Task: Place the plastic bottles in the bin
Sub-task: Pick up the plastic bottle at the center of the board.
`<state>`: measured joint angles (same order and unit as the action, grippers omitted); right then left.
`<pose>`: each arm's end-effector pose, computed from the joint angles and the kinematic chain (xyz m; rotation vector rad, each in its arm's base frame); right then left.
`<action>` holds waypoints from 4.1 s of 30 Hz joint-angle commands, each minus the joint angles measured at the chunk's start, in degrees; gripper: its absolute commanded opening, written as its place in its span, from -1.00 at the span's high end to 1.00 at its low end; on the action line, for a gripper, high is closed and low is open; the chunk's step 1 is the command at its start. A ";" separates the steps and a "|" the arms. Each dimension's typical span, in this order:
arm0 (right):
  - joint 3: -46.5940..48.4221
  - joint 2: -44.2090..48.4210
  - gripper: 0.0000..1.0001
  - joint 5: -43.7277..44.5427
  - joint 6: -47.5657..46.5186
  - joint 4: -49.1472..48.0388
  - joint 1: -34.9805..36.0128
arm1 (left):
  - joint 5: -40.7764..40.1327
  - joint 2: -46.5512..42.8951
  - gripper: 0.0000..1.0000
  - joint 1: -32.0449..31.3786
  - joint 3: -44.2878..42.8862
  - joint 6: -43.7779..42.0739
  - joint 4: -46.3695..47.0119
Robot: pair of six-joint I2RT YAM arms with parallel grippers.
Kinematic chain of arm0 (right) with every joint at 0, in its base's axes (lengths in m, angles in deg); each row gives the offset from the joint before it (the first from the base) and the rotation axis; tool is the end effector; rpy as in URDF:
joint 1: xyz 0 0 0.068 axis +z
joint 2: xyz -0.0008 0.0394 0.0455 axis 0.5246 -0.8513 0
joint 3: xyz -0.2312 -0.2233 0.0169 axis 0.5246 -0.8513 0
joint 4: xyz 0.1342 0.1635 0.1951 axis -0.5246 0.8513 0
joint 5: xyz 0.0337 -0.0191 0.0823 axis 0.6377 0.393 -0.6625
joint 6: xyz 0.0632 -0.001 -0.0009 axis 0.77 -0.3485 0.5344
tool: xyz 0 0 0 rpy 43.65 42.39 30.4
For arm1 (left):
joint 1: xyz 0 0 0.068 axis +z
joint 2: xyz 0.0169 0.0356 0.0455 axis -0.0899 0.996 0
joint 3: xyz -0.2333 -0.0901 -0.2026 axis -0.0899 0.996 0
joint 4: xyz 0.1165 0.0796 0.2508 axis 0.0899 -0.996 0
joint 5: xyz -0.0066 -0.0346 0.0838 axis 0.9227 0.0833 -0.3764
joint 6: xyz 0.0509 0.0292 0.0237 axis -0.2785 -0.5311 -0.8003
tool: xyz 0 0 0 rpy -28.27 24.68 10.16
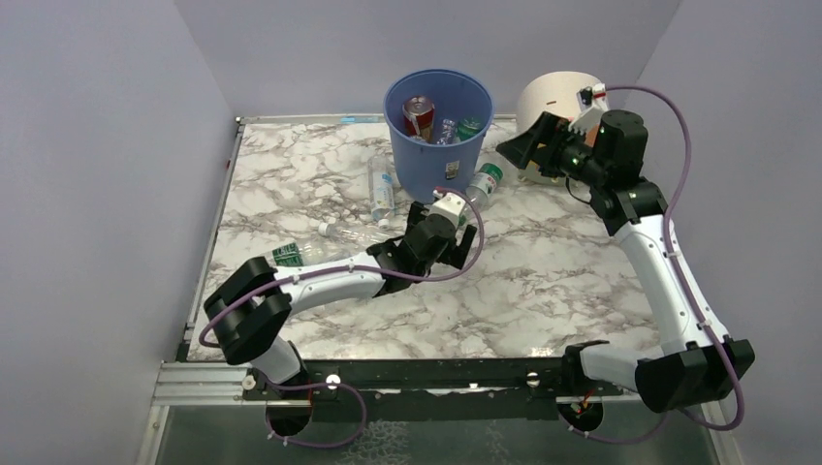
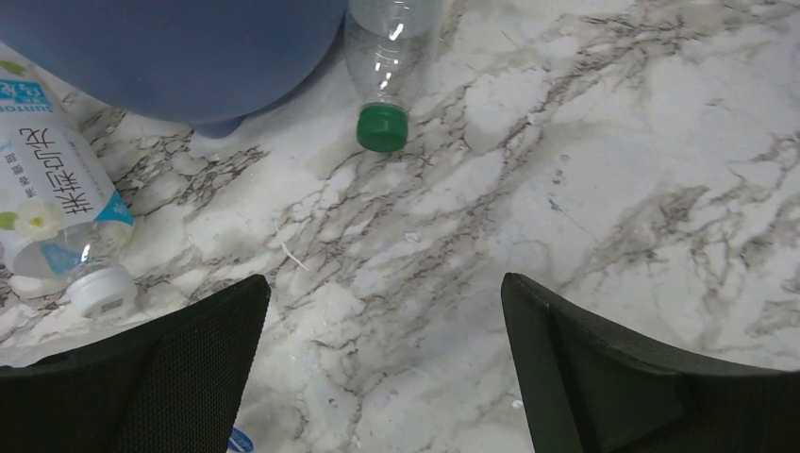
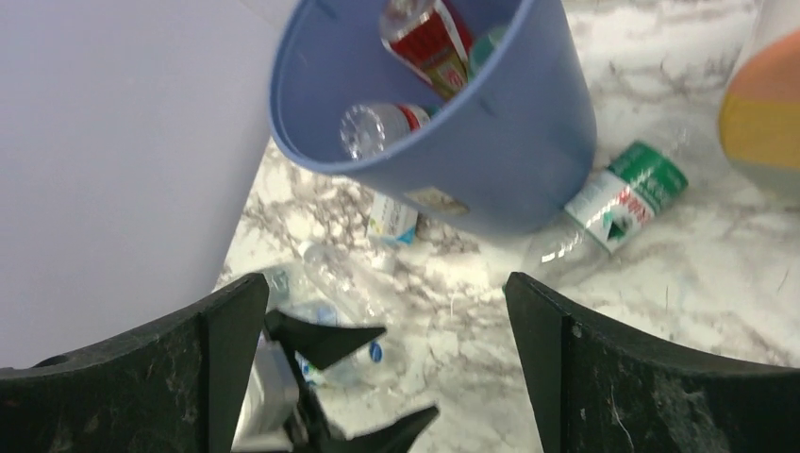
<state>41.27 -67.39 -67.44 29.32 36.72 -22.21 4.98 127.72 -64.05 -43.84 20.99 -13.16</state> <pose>0.2883 0.0671 0.4676 0.0110 1.8796 0.8201 0.2103 -0.3081 0.2745 0.4977 1.9843 -0.3603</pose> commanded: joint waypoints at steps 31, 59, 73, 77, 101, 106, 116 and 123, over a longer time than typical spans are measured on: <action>-18.33 14.34 -0.99 -6.42 1.32 4.46 0.24 | 14.54 25.10 -0.24 9.64 -17.08 -13.18 7.86; -18.58 10.97 -0.99 -7.71 1.30 2.00 0.19 | 17.17 30.70 0.07 11.61 -20.98 -12.29 6.07; -19.73 11.88 -0.99 -7.52 1.33 2.08 0.24 | 18.51 30.93 0.32 11.99 -21.07 -11.89 5.58; -19.64 12.19 -0.99 -7.33 1.37 2.29 0.24 | 18.81 28.98 0.35 11.98 -19.67 -11.14 5.55; -22.35 12.70 -0.99 -6.87 3.72 1.86 0.22 | 21.32 1.27 0.37 11.87 -0.88 -5.89 2.39; -23.22 12.40 -0.99 -6.95 5.82 1.20 0.24 | 22.04 -5.12 0.37 11.88 1.58 -5.39 0.32; -26.51 10.40 -0.99 -10.86 13.54 -4.12 0.23 | 25.05 -15.18 0.37 11.89 6.77 -2.38 -1.97; -32.15 9.93 -0.99 -13.54 22.15 -11.83 0.24 | 27.06 -20.62 0.37 11.83 9.29 0.18 -2.09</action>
<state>11.55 -57.78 -78.02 45.23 31.58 -22.21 29.31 110.57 -52.36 -35.56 18.80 -15.87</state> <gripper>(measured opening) 0.993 0.397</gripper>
